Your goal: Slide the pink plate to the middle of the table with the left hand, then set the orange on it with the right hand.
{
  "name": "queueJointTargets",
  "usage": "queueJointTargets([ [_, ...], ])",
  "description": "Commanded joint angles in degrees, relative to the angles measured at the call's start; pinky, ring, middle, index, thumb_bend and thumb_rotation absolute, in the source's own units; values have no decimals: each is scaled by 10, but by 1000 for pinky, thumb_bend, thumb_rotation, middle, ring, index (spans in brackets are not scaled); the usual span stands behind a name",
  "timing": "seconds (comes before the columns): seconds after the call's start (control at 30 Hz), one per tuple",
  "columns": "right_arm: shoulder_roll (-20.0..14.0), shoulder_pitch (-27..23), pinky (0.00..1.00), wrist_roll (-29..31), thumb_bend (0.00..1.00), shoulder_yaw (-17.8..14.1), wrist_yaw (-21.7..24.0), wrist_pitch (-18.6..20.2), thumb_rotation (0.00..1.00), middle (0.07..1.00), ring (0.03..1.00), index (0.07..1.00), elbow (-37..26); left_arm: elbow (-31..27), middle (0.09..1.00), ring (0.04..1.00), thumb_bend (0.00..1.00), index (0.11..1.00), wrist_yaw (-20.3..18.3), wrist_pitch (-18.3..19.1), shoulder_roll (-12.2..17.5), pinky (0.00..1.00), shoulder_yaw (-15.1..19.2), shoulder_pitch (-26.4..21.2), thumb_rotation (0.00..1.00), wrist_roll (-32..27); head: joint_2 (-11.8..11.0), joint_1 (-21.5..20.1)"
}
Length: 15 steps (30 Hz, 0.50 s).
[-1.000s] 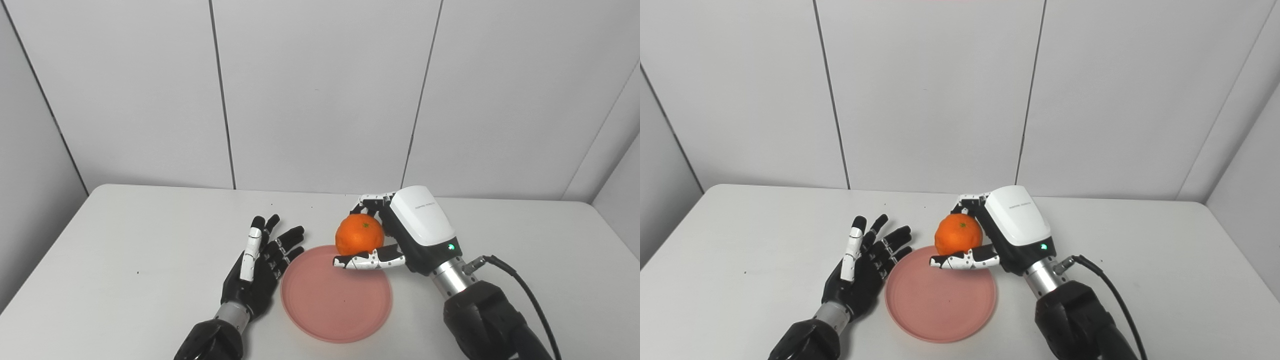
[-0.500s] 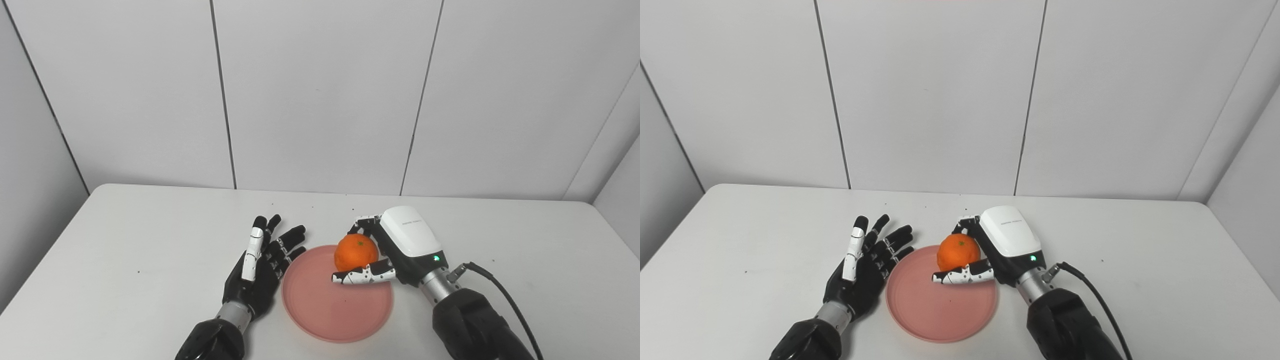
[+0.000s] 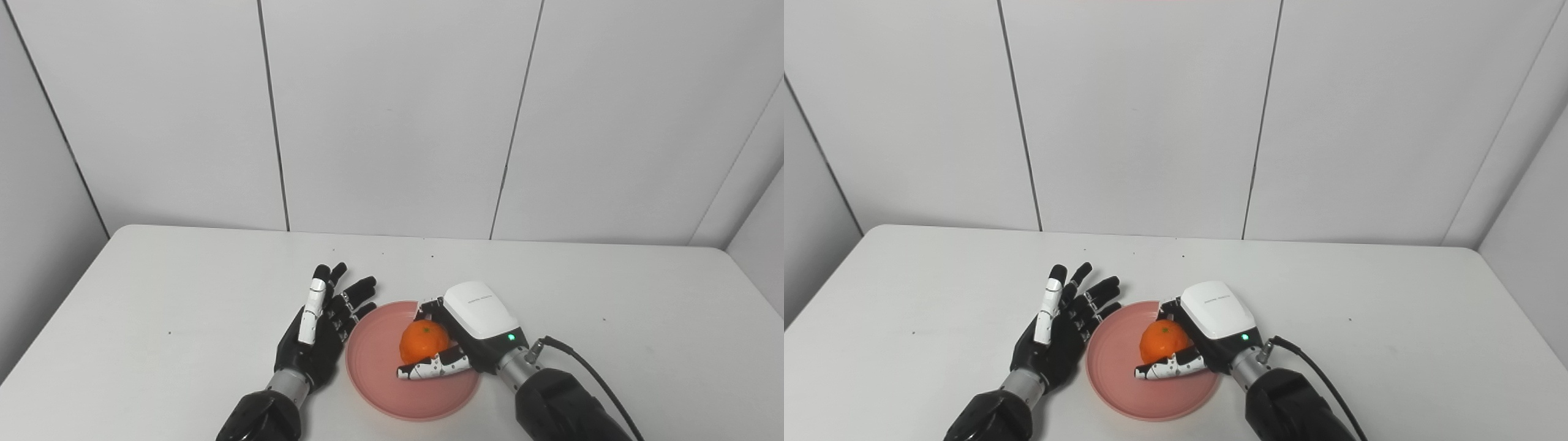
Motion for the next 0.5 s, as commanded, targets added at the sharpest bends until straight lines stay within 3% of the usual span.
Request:
queueJointTargets([
  [0.0,-1,-25,236,-6,495,2,4,-3,621,395,313,491,-8,8,767,878,856,974,9,18,-2,866,-3,3,806,7,1,0],
  [0.47,5,-25,254,-15,516,7,27,5,686,419,336,503,-12,6,765,879,851,967,6,22,1,851,-3,3,800,6,2,-3],
])
